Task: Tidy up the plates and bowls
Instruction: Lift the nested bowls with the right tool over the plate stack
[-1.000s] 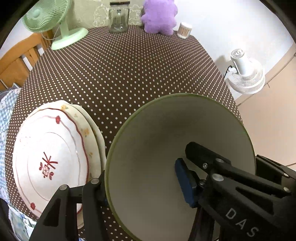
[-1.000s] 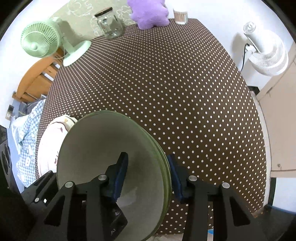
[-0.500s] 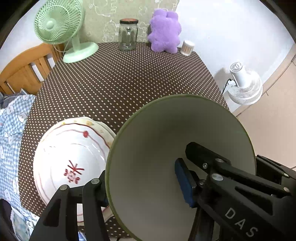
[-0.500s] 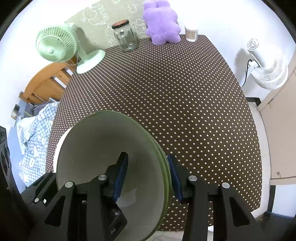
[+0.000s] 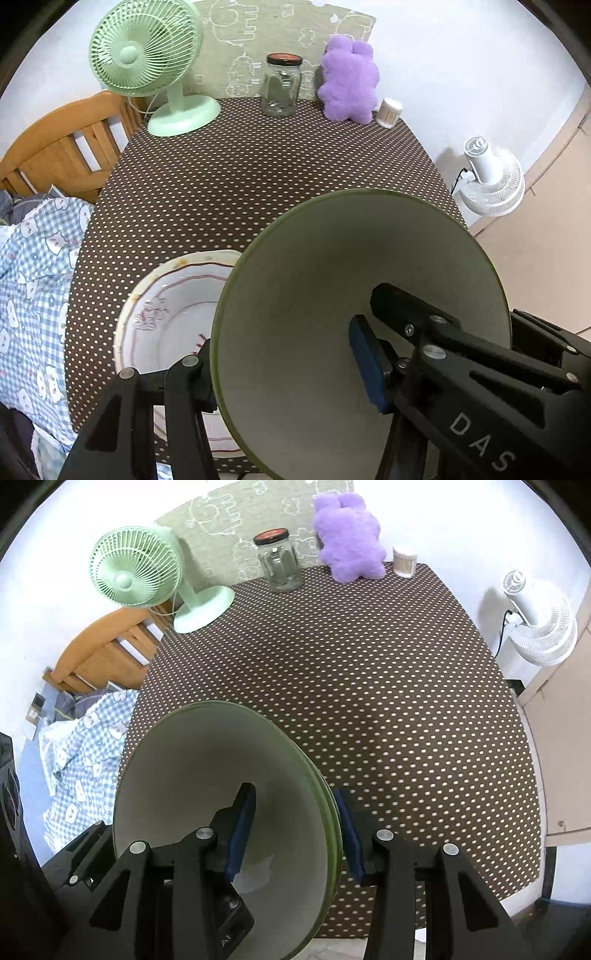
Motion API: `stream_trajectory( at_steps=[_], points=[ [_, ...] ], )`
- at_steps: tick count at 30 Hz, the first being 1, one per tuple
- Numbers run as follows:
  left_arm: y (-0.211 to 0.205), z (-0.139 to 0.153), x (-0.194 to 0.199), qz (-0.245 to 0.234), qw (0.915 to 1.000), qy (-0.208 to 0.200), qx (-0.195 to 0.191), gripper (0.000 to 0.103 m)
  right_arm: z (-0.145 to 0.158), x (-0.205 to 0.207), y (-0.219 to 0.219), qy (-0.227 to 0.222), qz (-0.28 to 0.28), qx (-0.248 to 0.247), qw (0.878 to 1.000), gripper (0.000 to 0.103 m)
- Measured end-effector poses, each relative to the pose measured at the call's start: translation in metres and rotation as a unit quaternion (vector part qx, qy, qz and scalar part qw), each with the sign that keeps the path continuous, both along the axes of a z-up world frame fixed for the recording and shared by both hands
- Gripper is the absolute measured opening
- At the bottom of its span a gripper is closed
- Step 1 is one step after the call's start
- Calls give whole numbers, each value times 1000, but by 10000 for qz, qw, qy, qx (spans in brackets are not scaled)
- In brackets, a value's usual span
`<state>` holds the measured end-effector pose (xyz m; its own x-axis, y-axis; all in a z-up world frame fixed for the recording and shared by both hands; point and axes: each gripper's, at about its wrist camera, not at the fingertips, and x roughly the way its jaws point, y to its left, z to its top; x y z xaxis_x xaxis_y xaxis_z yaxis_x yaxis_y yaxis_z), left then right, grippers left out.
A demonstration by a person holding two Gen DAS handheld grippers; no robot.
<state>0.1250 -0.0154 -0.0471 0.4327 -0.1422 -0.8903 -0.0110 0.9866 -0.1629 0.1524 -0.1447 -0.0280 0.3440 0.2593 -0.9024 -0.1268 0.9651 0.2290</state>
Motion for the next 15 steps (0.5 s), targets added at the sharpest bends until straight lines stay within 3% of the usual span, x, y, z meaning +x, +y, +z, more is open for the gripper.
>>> stream_trajectory(
  at_steps=[15],
  points=[
    [58, -16, 0, -95, 9997, 204, 32, 58, -16, -3, 62, 218, -128, 40, 9997, 47]
  ],
)
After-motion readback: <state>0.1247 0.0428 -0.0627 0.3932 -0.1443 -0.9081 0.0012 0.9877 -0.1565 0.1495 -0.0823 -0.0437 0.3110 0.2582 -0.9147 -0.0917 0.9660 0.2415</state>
